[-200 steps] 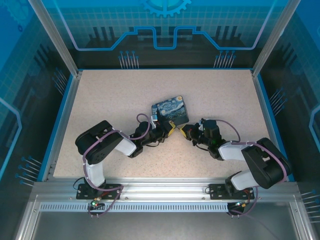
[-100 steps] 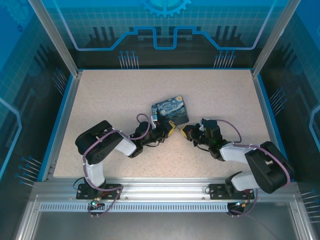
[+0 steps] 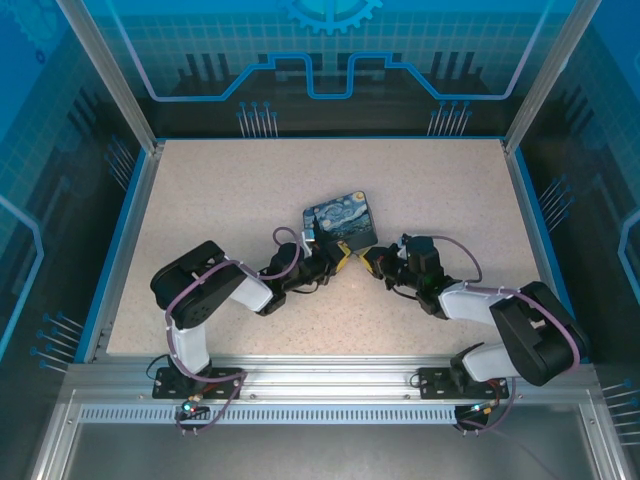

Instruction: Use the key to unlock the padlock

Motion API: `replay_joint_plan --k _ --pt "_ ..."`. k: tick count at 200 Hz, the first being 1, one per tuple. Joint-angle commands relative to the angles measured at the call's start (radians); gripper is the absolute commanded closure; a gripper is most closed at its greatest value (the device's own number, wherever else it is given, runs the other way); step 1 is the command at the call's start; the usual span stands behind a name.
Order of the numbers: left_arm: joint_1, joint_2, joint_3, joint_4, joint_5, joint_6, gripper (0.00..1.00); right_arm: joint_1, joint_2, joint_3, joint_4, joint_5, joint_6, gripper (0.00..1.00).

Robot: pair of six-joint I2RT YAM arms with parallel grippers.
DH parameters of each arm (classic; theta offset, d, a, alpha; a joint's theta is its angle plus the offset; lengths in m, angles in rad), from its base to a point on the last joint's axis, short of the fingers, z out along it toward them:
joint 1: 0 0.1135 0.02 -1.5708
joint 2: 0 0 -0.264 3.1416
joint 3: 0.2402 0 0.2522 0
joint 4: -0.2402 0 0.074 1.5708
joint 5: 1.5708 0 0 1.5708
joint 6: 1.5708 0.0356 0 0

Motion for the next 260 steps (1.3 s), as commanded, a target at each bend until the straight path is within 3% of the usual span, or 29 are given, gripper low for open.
replay_joint_plan --k 1,109,182,260 --pt "-0.005 -0.014 0.026 0.054 -0.011 -0.021 1.0 0.004 0.014 0.034 0.001 -0.014 -0.017 1.0" --pt "-0.008 -0.011 0.038 0.069 -0.01 -0.045 1.0 0.009 0.076 0.026 0.068 -0.015 -0.007 1.0" --pt "-0.009 -0.014 0.039 0.127 -0.006 -0.074 1.0 0.0 0.163 0.009 0.227 -0.045 0.002 1.0" --pt "-0.011 -0.03 0.024 0.163 0.015 -0.087 1.0 -0.032 0.203 0.02 0.242 -0.091 -0.041 1.0"
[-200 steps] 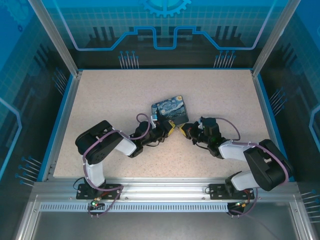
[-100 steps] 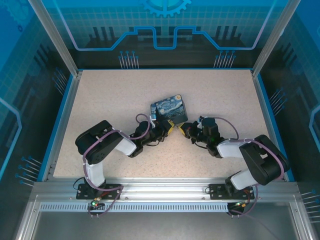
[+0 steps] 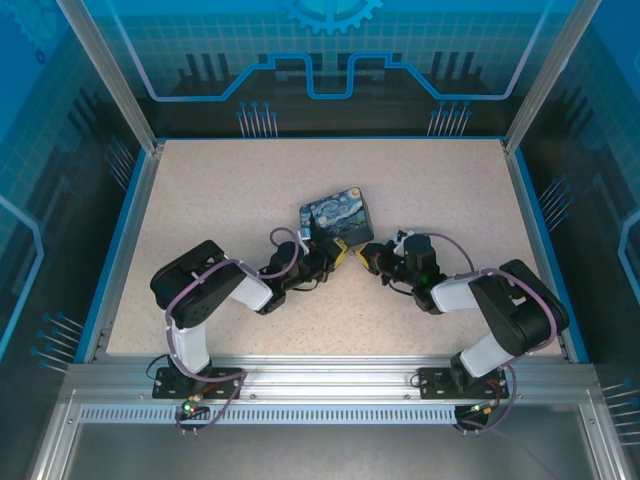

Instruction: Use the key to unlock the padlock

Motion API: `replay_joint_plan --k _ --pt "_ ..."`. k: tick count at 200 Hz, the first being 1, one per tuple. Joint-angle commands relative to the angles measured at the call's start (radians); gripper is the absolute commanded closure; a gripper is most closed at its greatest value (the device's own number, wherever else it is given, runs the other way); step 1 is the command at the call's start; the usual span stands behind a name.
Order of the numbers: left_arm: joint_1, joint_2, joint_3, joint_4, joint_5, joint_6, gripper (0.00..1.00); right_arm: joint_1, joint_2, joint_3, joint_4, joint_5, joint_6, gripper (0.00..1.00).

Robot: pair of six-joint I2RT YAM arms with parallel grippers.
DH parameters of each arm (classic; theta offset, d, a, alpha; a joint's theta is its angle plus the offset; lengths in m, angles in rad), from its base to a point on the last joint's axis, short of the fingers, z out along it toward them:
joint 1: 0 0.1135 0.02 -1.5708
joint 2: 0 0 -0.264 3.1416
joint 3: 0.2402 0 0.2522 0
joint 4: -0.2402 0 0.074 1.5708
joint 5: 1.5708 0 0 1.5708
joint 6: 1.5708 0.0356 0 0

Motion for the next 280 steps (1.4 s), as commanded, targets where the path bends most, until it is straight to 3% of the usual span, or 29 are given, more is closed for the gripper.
replay_joint_plan --k 1,59,108,210,280 --pt "-0.018 -0.031 0.018 0.163 0.07 -0.034 1.0 -0.011 0.028 0.011 0.018 -0.042 -0.037 1.0" --pt "-0.019 -0.033 0.03 0.149 0.063 -0.026 1.0 0.029 0.037 0.029 0.078 -0.048 0.016 1.0" --pt "-0.023 -0.029 0.04 0.133 0.064 -0.021 1.0 0.077 -0.05 0.057 -0.03 -0.007 -0.002 1.0" --pt "-0.024 -0.037 0.03 0.131 0.059 -0.016 1.0 -0.038 -0.027 -0.019 0.002 -0.033 -0.005 1.0" --pt "-0.024 -0.034 0.028 0.126 0.054 -0.012 1.0 -0.058 -0.048 -0.025 -0.008 -0.059 -0.016 1.0"
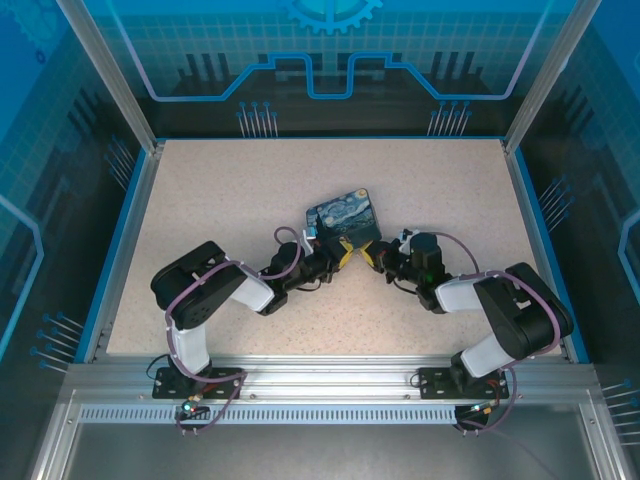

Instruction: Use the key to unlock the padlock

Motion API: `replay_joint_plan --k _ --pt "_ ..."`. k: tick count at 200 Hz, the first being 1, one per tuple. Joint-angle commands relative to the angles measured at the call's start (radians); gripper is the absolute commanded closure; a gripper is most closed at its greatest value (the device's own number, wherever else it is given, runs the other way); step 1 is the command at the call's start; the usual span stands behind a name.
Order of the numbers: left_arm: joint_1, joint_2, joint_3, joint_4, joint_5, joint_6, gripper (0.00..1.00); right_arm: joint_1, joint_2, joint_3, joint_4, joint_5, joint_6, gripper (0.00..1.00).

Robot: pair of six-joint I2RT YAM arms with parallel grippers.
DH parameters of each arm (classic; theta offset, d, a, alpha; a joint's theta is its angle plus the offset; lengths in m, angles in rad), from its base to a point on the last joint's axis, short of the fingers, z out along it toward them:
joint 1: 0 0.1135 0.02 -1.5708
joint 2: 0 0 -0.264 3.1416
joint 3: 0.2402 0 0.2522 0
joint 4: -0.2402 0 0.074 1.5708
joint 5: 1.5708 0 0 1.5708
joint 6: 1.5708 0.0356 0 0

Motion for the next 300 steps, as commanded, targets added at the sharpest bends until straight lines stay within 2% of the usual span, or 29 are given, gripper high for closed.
replay_joint_plan --k 1,45,86,120,164,202,234,259,279,300 --pt "-0.005 -0.032 0.021 0.083 0.015 -0.012 1.0 -0.013 -0.018 -0.016 0.006 -0.029 -0.021 1.0" --pt "0.005 -0.024 0.025 0.042 0.018 0.021 1.0 -0.06 -0.093 -0.047 -0.026 -0.134 -0.106 1.0" --pt "0.025 0.014 0.008 -0.03 0.051 0.095 1.0 -0.135 -0.178 -0.016 -0.134 -0.354 -0.274 1.0" --pt "0.029 0.038 -0.008 -0.075 0.063 0.134 1.0 -0.157 -0.24 0.038 -0.258 -0.476 -0.419 1.0" --pt "0.037 0.007 -0.007 -0.155 0.082 0.204 1.0 -0.185 -0.301 0.061 -0.411 -0.535 -0.559 1.0" --pt "0.048 -0.005 -0.011 -0.152 0.102 0.215 1.0 -0.196 -0.308 0.042 -0.411 -0.555 -0.583 1.0" --pt "0.055 -0.057 -0.02 -0.177 0.14 0.242 0.84 -0.196 -0.33 0.055 -0.461 -0.573 -0.649 1.0" --pt "0.07 -0.139 -0.014 -0.227 0.185 0.269 0.65 -0.196 -0.333 0.069 -0.487 -0.606 -0.683 1.0" --pt "0.084 -0.21 0.039 -0.345 0.245 0.324 0.52 -0.192 -0.338 0.081 -0.517 -0.616 -0.712 1.0" --pt "0.085 -0.273 0.142 -0.551 0.321 0.435 0.43 -0.185 -0.337 0.091 -0.521 -0.613 -0.719 1.0"
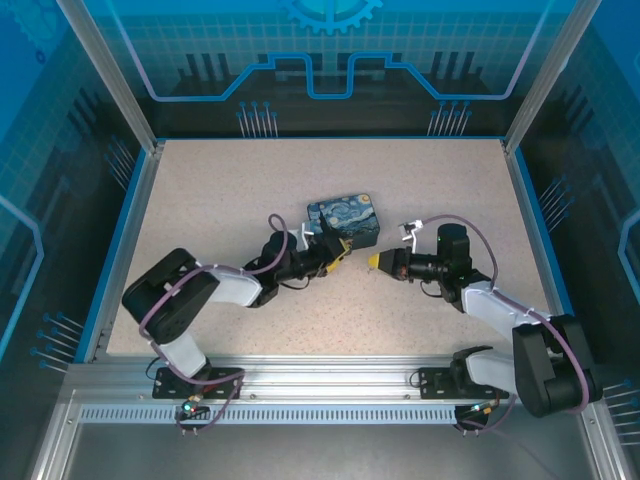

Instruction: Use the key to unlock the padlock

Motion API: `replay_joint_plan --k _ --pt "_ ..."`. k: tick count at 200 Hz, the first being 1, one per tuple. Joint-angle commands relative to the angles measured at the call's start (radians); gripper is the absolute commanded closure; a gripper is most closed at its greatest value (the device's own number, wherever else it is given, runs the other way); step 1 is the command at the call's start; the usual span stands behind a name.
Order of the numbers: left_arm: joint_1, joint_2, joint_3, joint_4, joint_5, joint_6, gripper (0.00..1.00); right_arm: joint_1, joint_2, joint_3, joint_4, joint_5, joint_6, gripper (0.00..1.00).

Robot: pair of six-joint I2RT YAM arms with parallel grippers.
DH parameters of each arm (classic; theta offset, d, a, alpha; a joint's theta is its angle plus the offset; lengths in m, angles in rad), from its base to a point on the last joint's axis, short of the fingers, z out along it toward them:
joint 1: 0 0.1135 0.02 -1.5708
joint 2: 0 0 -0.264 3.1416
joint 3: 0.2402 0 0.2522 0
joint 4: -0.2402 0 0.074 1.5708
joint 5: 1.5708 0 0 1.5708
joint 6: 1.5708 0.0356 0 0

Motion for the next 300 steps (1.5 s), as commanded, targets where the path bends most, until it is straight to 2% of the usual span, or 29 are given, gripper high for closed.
replay_joint_plan --k 1,34,72,221,274,300 --pt "0.008 -0.082 0.119 -0.231 0.12 0.151 0.43 -0.002 -0.013 0.04 -0.037 -0.031 -0.048 1.0" --pt "0.008 -0.089 0.269 -0.423 0.237 0.265 0.42 0.022 0.023 0.062 -0.014 -0.015 -0.037 1.0" --pt "0.009 -0.049 0.305 -0.423 0.311 0.279 0.5 0.049 0.057 0.098 -0.004 0.001 -0.035 1.0" --pt "0.027 0.065 0.23 -0.155 0.382 0.146 0.77 0.066 0.118 0.131 0.016 0.023 -0.02 1.0" --pt "0.026 0.079 0.219 -0.113 0.385 0.124 0.9 0.066 0.122 0.134 0.022 0.028 -0.013 1.0" --pt "0.026 0.084 0.209 -0.091 0.38 0.107 1.0 0.067 0.122 0.135 0.028 0.038 0.001 1.0"
